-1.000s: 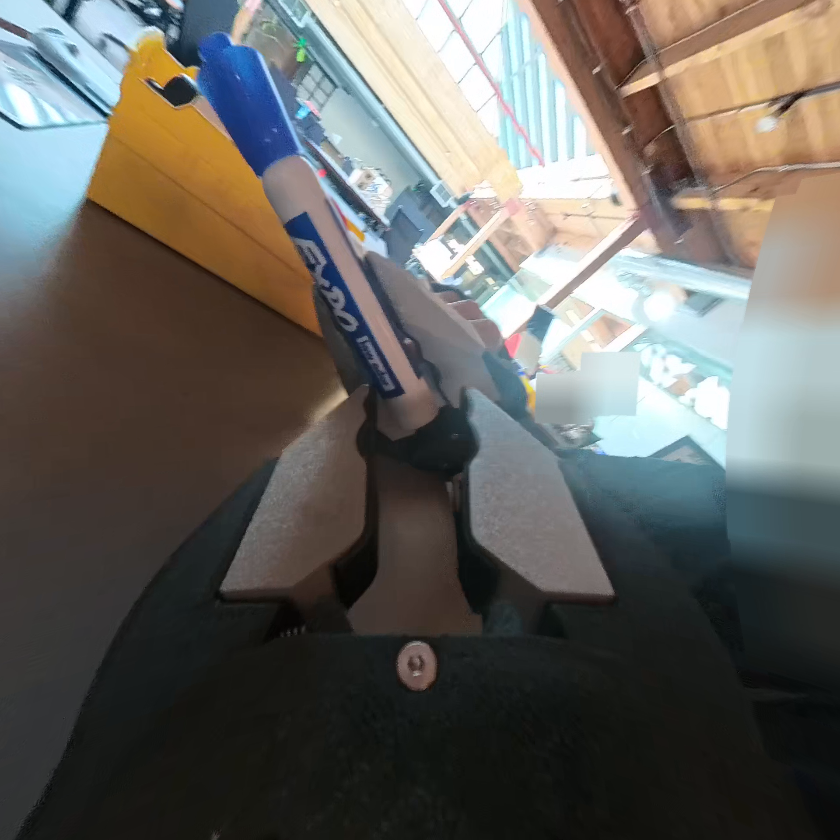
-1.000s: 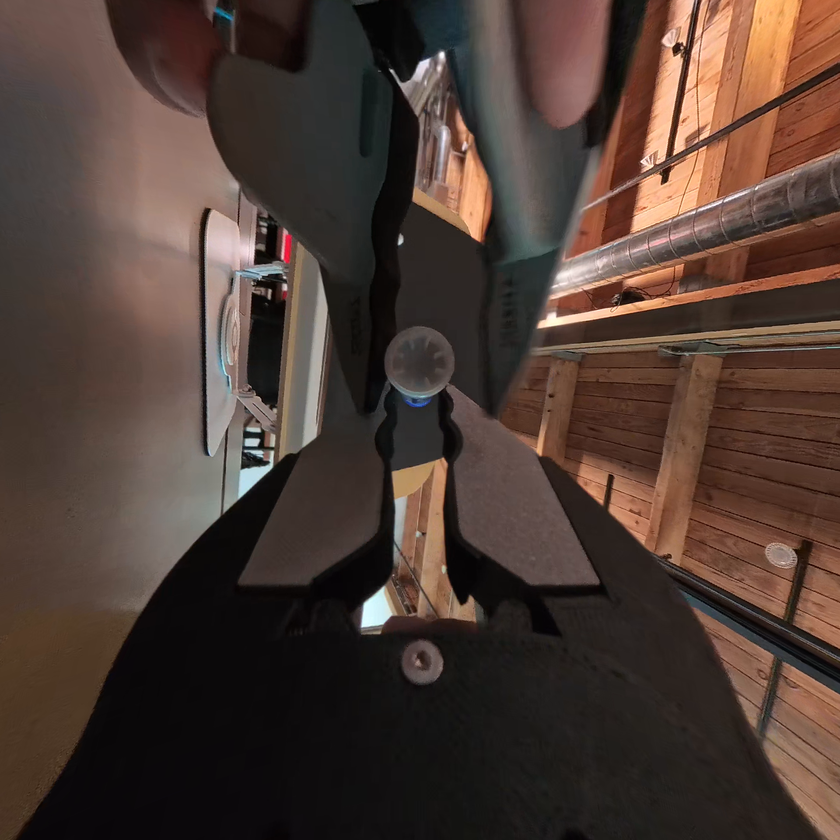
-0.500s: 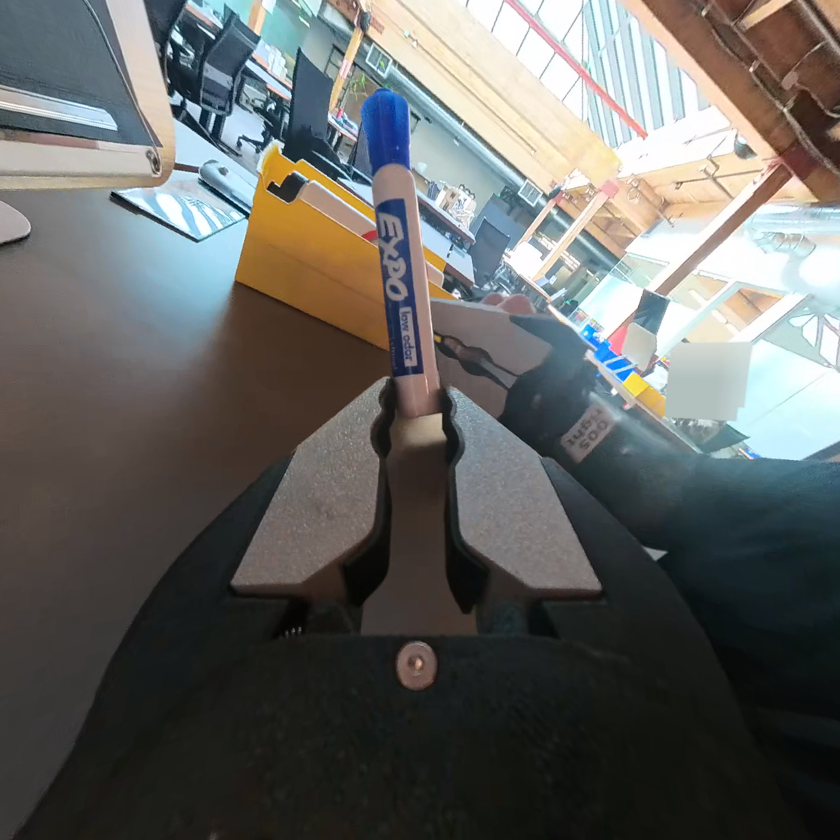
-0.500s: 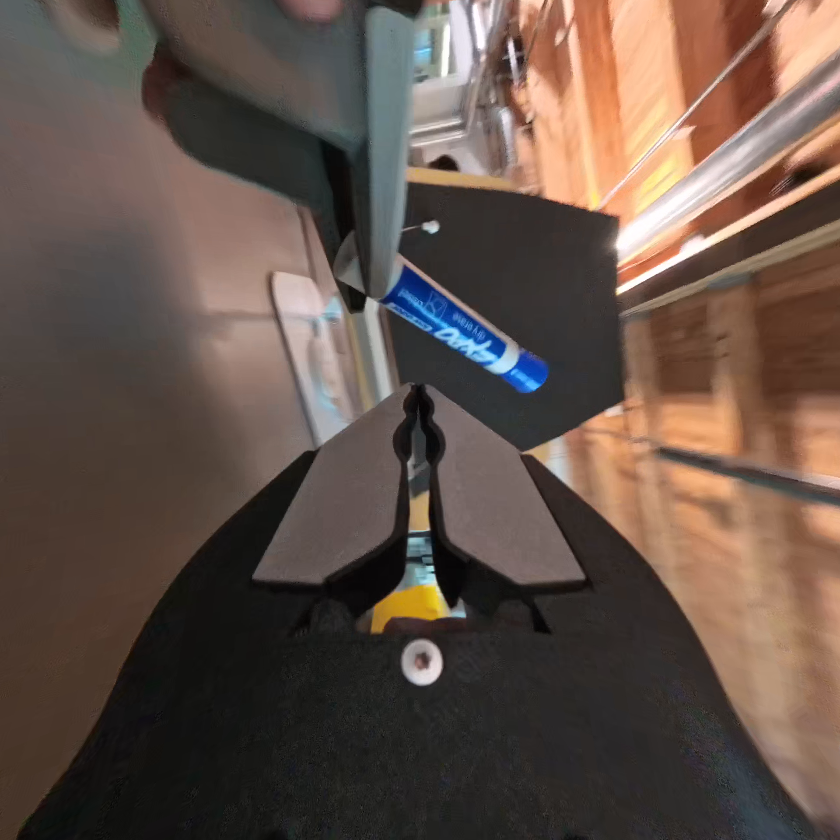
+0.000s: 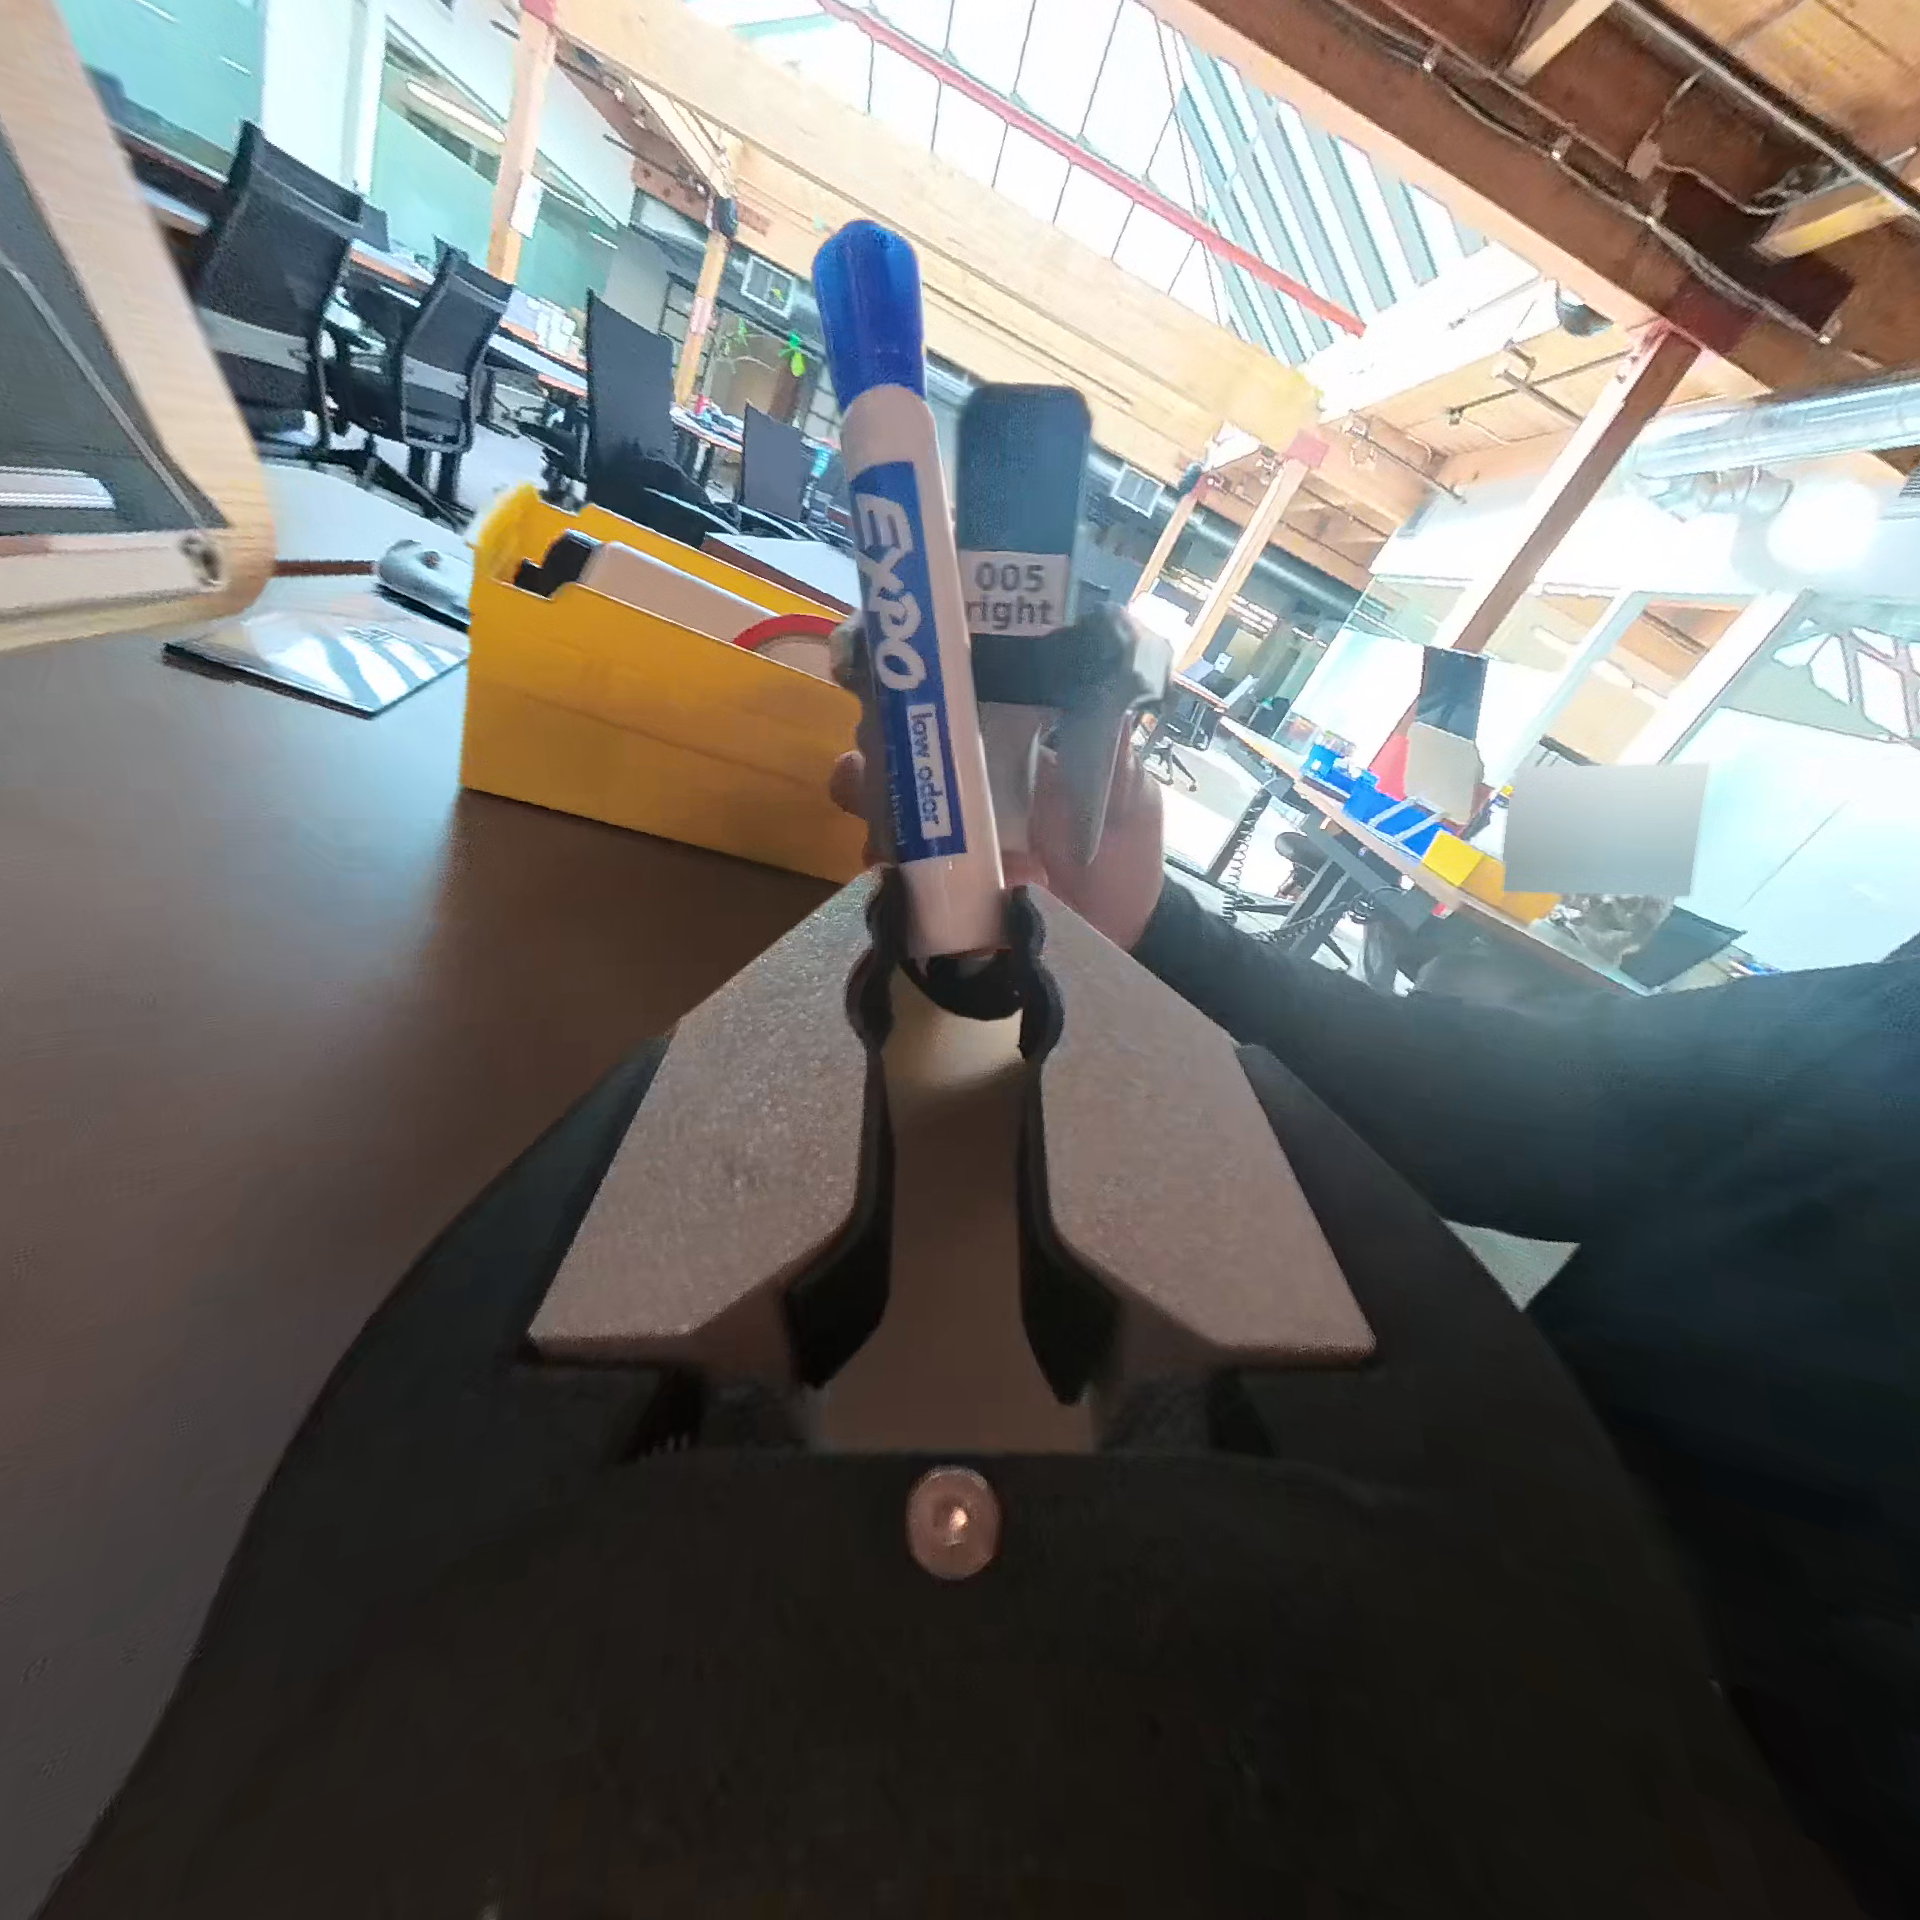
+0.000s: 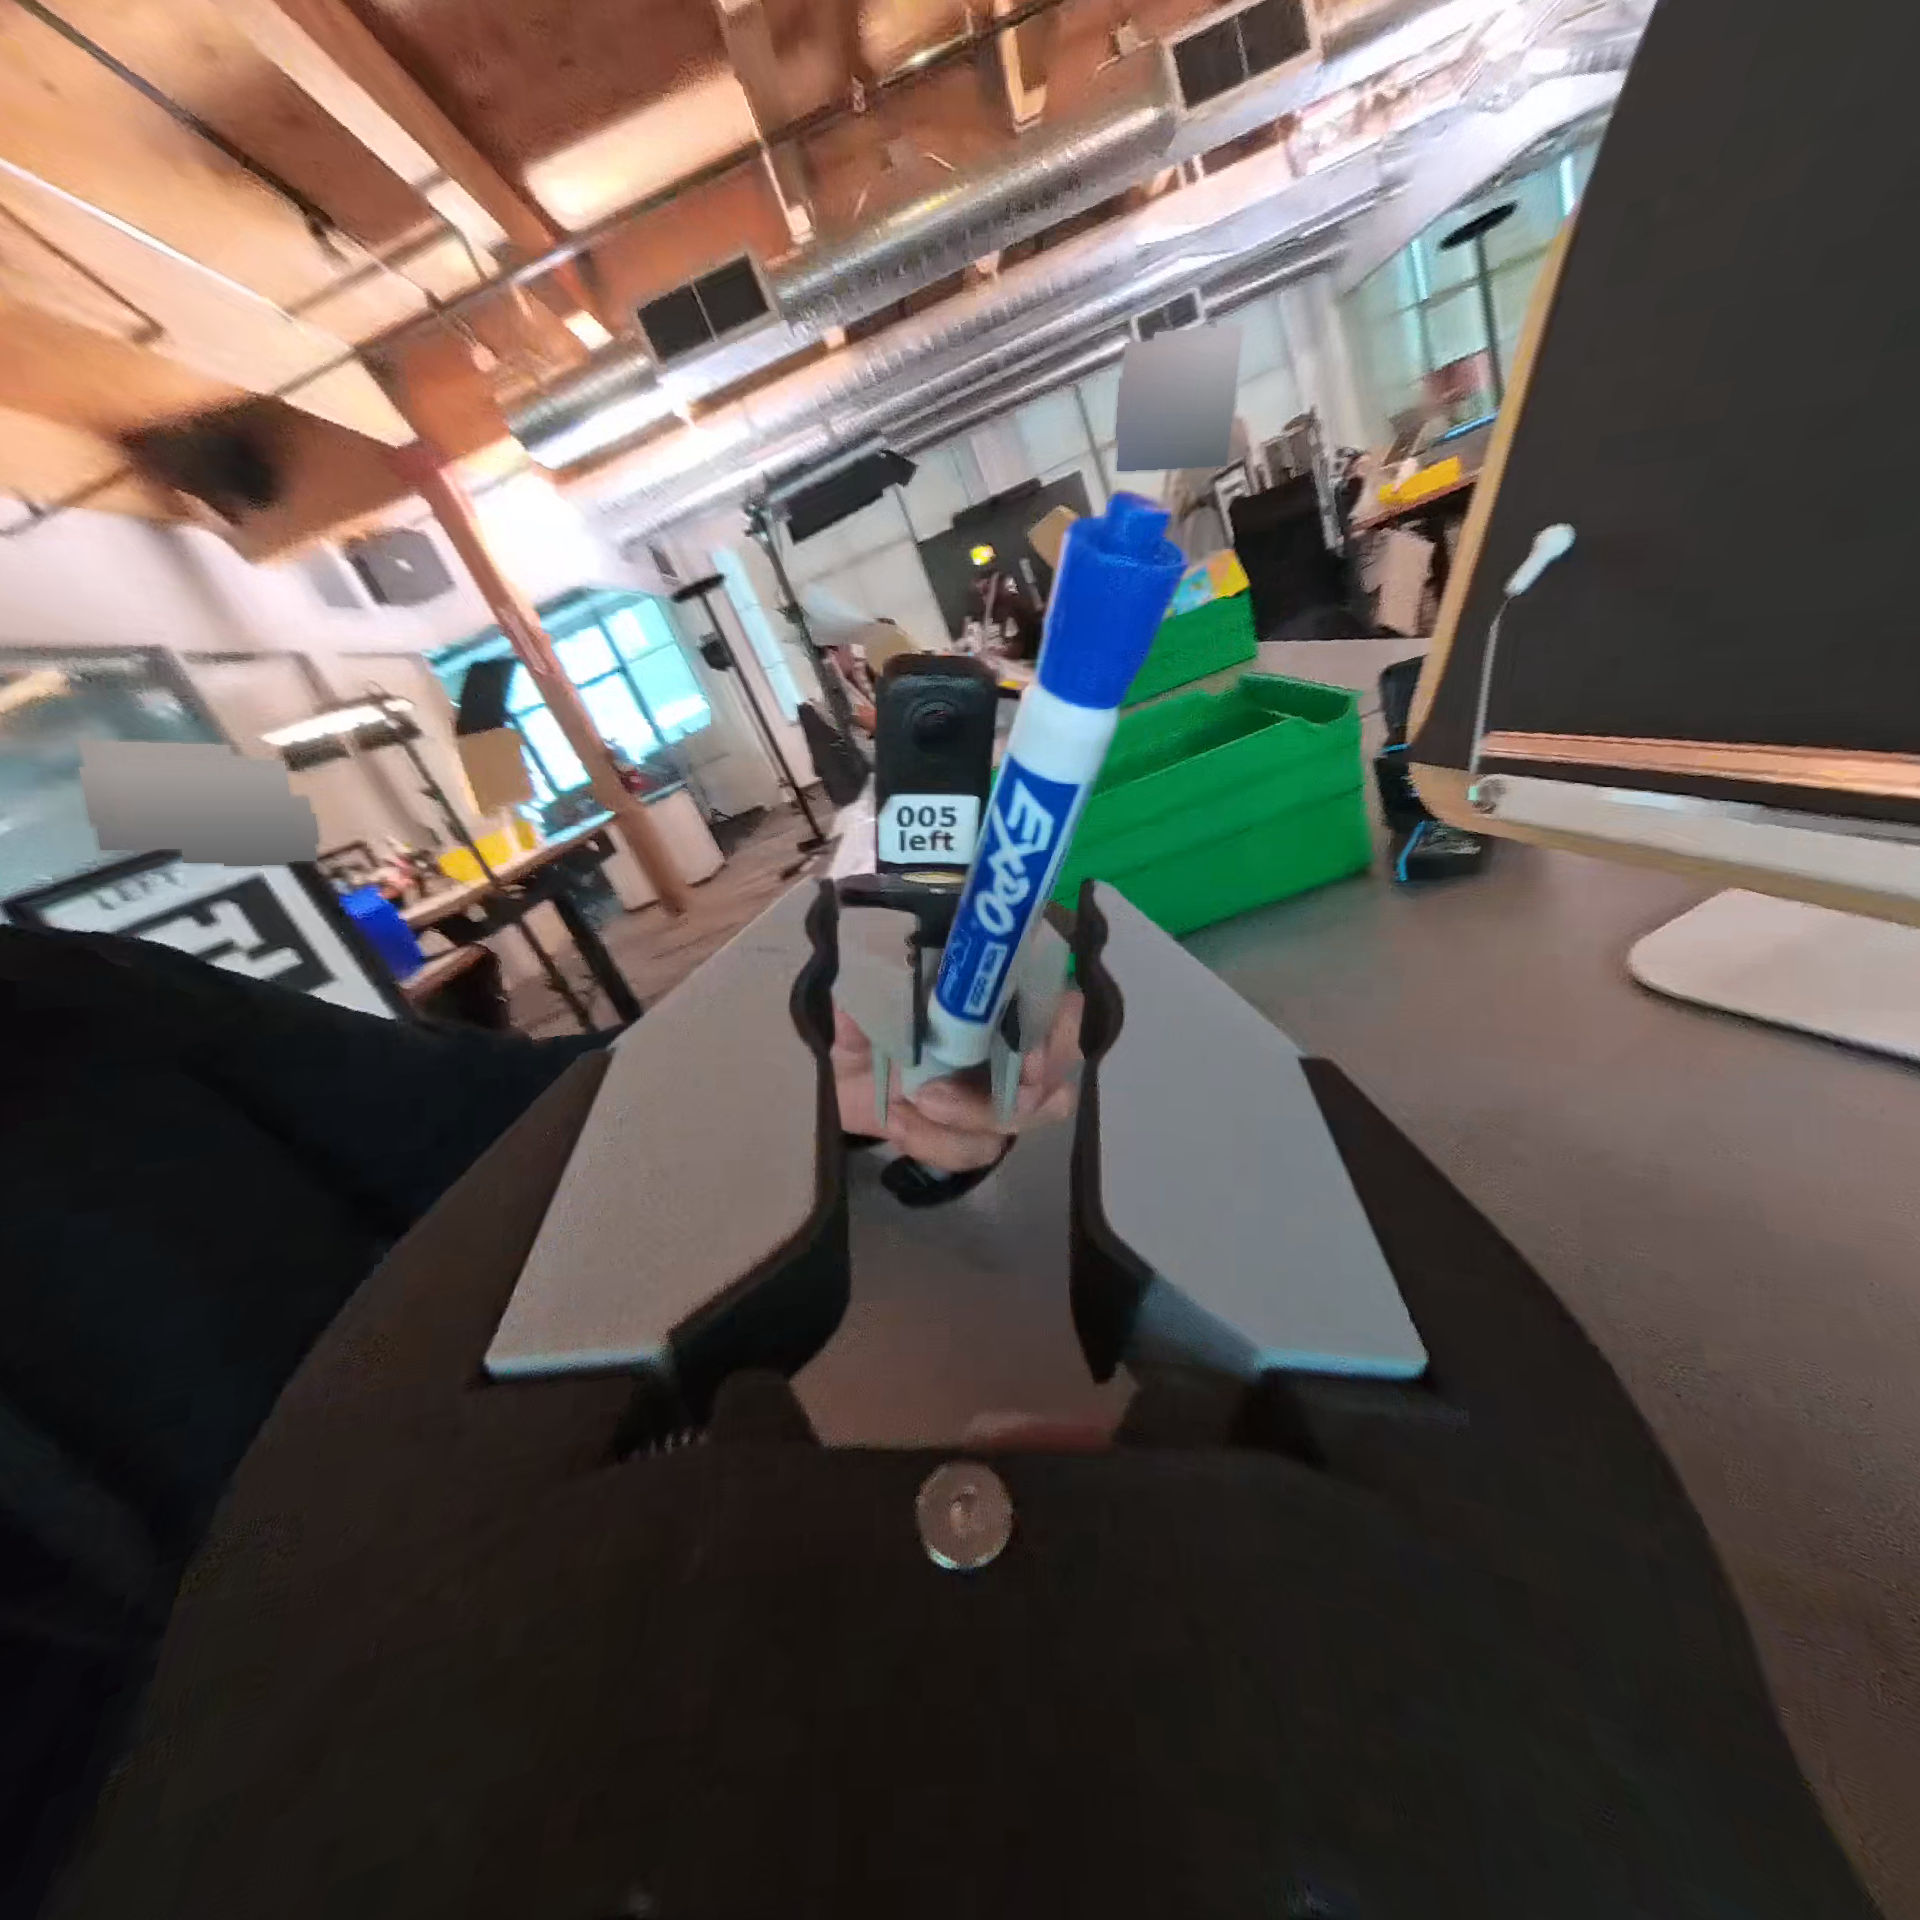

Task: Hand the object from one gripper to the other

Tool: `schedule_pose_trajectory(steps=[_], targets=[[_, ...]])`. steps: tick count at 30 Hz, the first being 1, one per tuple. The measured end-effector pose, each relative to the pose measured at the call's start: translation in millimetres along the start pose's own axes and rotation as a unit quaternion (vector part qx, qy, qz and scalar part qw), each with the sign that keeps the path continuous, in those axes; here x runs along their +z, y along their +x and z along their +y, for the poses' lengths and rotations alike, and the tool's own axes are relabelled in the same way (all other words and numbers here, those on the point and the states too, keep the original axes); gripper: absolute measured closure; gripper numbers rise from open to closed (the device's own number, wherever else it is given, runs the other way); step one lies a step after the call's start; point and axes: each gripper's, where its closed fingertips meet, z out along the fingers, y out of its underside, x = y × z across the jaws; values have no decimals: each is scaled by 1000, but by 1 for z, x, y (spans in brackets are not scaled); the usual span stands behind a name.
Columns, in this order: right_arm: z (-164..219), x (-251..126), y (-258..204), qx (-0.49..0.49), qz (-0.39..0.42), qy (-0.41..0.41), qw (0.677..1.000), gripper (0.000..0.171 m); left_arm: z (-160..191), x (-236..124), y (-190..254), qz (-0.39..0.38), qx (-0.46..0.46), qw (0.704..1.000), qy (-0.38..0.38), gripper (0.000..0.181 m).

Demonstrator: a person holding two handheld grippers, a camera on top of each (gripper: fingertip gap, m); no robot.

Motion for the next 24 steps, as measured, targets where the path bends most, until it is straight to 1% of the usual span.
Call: schedule_pose_trajectory(steps=[1,2,3,4,5,6,8,11,13,15,17,20,22,24], targets=[[2,2,-1,9,-4,-3,1000,130,3,4,3,6,-3,1000,-4,163],[6,4,0,13,-5,-11,1000,137,6,7,5,8,-4,1000,-10,163],[12,7,1,14,0,-24,1000,141,10,10,6,7,1,1000,-16,163],[18,9,2,11,5,-38,999,149,15,13,6,5,7,1000,-28,163],[21,10,2,-1,7,-47,999,153,21,16,6,3,13,999,-42,163],[24,11,1,-18,11,-57,998,154,25,17,6,-1,12,998,-55,164],[27,11,3,-70,38,-80,994,153,29,17,2,-11,-8,998,-66,164],[29,7,11,-181,97,-115,972,154,15,6,-12,-37,-19,998,-37,153],[36,4,19,-253,141,-159,944,155,2,-6,-22,-61,-16,998,-16,151],[41,-1,34,-328,197,-197,903,156,-7,-18,-24,-70,6,998,-5,162],[45,-2,40,-367,220,-219,877,155,-15,-23,-25,-85,29,996,1,162],[46,-4,45,-405,243,-231,850,155,-13,-23,-23,-103,74,992,-20,155],[48,-11,56,-442,278,-263,811,155,-5,-17,-20,-113,125,984,-50,150],[51,-15,64,-485,305,-295,765,155,7,-10,-18,-131,178,972,-82,140]])
